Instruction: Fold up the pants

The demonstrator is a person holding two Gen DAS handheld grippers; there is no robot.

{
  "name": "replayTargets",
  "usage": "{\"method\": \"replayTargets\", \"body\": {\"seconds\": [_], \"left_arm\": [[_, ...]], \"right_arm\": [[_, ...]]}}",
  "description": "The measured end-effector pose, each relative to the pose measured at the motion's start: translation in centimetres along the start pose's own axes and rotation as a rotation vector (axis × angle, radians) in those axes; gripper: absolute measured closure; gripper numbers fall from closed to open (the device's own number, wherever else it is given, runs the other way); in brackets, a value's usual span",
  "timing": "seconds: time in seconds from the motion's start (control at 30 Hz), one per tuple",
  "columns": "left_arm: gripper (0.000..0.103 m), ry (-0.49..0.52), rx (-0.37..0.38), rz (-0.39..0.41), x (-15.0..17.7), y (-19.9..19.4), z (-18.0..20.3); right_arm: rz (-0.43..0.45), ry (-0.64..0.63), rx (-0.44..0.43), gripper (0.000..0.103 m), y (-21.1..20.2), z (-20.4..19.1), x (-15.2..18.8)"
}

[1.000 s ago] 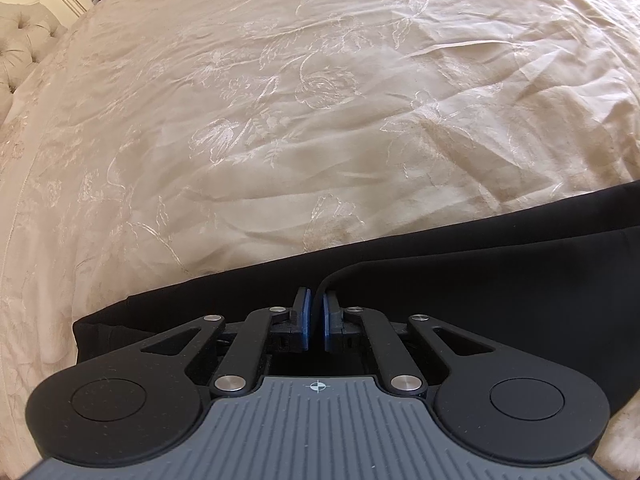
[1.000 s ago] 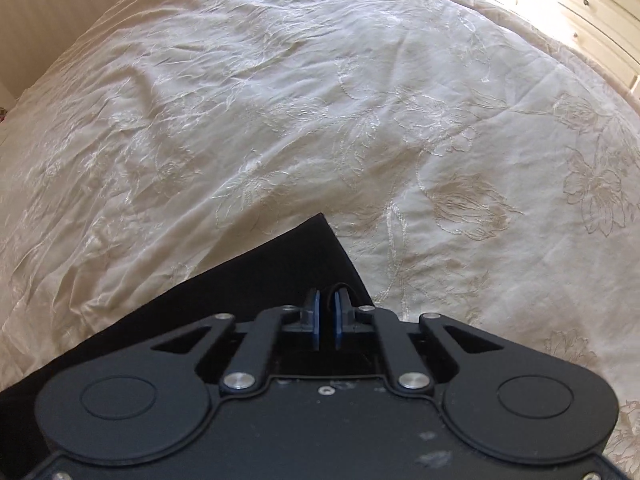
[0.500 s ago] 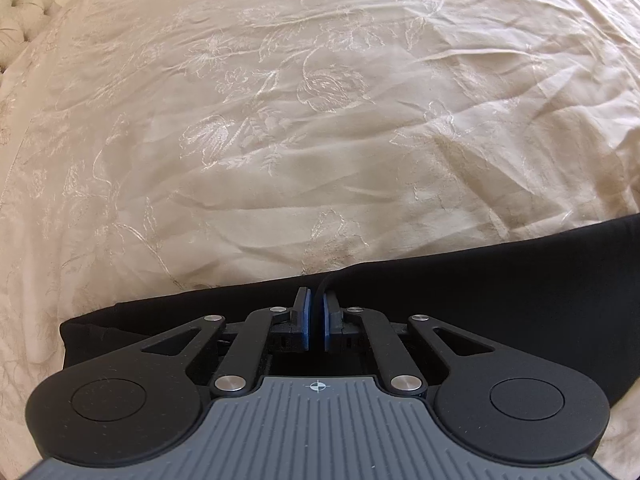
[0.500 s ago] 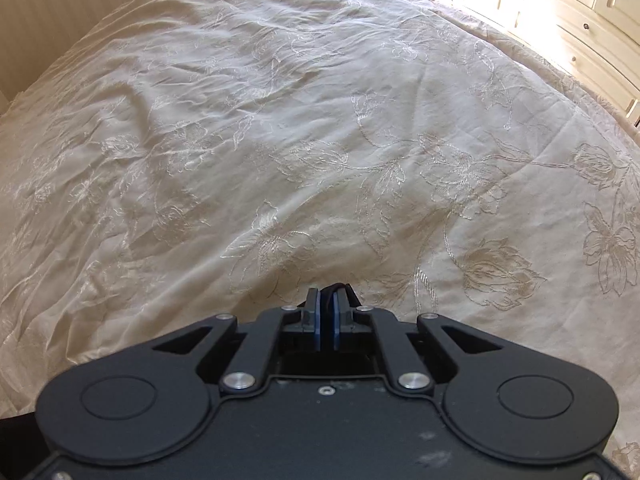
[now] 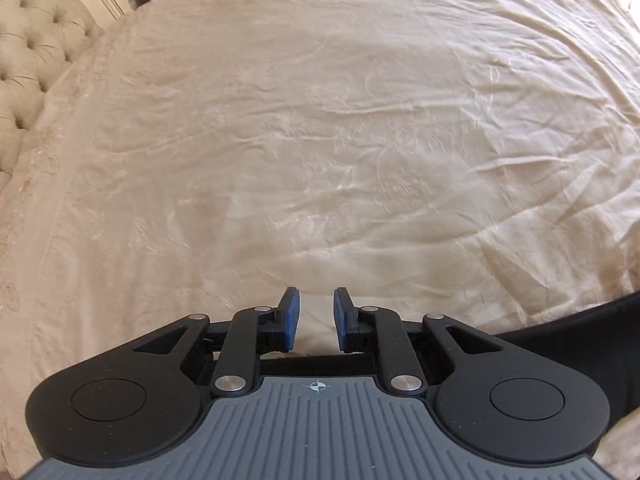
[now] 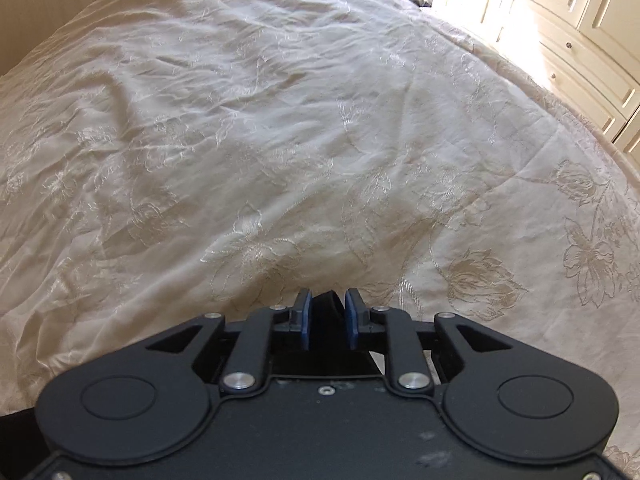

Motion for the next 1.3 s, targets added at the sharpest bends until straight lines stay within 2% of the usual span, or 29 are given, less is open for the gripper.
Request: {"method": "replayTargets", "body": {"seconds": [0.13, 0.3, 0.5, 0.63, 0.8, 1.0, 1.17, 1.3], "left_arm": [[0.077, -0.058, -0.04, 0.005, 2.2, -2.6, -1.9], [0.076, -0.145, -0.049, -0.063, 9.3, -3.9, -2.4], [0.076, -0.242, -0.026, -0.157, 18.4, -4.4, -1.8], [0.076, -0.267, 0.025, -0.185, 21.6, -4.0, -1.4], [0.076, -0.234, 0.086, -0.192, 21.5, -2.0, -1.9], [0.076, -0.131, 0.092, -0.17, 18.7, 0.1, -4.8], [0.076, -0.029, 0.087, -0.1, 15.9, 0.6, -7.1], [0.076, -0.022, 0.099, -0.091, 14.5, 2.7, -8.4]], "right_arm": [[0.103, -0.012, -0.091, 0.082, -5.0, -0.7, -0.5], [0.127, -0.072, -0.286, 0.082, -10.8, -3.8, 2.2], [0.066, -0.211, -0.504, 0.081, -16.4, -10.0, 9.8], [-0.014, -0.318, -0.614, 0.081, -19.5, -14.6, 16.1], [-0.093, -0.433, -0.679, 0.08, -22.5, -19.7, 23.0], [-0.131, -0.49, -0.65, 0.079, -23.9, -24.5, 28.9], [-0.118, -0.448, -0.579, 0.074, -23.3, -27.1, 30.5], [-0.117, -0.425, -0.528, 0.072, -22.6, -28.2, 30.8]]}}
Point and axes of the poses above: each gripper's, at about its wrist camera, not at the fingertips, and y roughly the way its jaws point, z to its right, x to its underside, the point moved 10 cm from there along y, roughly the way its jaws point, and after that the axes turned 11 degrees about x, right-handed, at the moved point
